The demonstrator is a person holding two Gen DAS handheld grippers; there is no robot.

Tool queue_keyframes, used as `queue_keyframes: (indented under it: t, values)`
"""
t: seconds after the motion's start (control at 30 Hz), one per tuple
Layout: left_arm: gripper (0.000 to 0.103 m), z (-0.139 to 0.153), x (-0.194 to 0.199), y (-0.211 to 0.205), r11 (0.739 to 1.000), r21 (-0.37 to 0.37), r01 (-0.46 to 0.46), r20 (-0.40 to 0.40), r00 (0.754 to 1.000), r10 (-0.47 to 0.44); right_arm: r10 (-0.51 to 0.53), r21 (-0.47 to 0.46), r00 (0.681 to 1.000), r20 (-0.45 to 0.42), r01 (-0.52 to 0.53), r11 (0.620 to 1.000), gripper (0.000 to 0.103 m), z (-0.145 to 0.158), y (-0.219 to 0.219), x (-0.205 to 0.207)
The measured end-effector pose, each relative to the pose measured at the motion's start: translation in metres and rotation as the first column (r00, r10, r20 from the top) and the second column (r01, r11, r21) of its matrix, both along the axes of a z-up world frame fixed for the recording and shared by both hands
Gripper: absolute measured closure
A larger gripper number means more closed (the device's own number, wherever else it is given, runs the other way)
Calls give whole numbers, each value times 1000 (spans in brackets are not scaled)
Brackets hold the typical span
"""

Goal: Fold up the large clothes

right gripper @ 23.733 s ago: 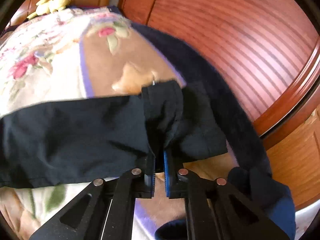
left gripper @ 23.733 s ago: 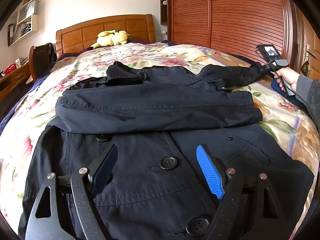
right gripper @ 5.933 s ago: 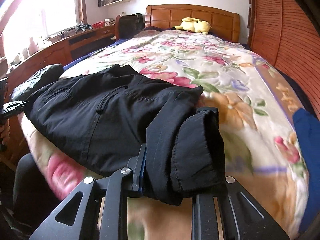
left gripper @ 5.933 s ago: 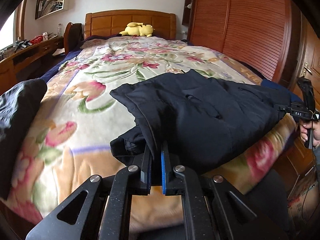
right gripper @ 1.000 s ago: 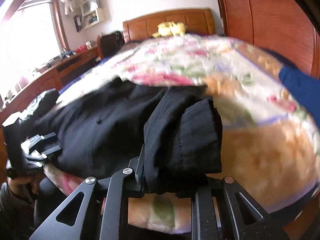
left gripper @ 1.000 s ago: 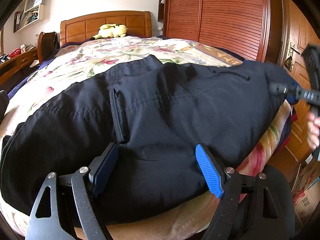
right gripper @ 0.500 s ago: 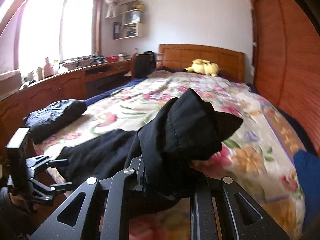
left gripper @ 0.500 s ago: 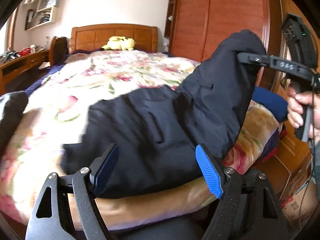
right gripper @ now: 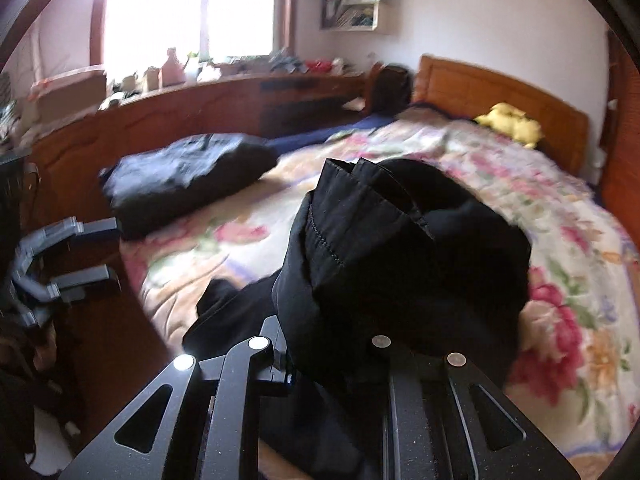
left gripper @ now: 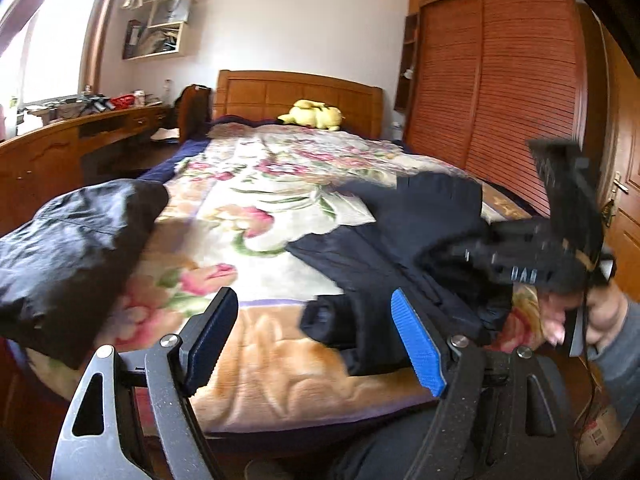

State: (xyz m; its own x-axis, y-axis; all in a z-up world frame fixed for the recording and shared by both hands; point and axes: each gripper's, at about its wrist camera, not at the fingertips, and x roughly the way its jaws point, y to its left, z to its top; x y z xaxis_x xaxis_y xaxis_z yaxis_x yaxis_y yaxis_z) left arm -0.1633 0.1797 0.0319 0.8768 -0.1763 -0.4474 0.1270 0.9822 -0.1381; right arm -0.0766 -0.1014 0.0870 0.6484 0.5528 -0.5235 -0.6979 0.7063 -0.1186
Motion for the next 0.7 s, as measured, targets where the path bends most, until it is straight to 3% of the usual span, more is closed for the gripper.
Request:
queue_keyframes:
  t: [0.2,0.23,0.33,0.37,0.53,0.63,0.7]
  values:
    - [23,-1,-4,16,1000,-15,-21,11,1000,21,-10,-34,999,-50,8,999,77,-8,12,20]
    - [23,-1,-3,17,1000,-17,-19,11,1000,19,-10,-29,999,-50,9,1000,72,-5,12,20]
    - [23,-1,0,13,1000,-15,-6,11,1000,6,23,18,998,-51,-22,1000,36,4,-3,3]
    - [23,-1,3,9,1000,-15,2,9,1000,-2,28,35,999,-40,-26,999,32,7,-14,-10]
    - [23,3,14,-8,999,-9,44,5,999,-44,-20,74,1000,15,18,997,32,23,-40,-21]
    - [23,11,25,-22,997,-10,71,4,997,-71,-158,59,985,62,155,986,32,19,-58,-17]
    - [23,19,32,-33,996,-4,93,14,996,-93,-189,57,981,38,187,981,32,13,-70,-10]
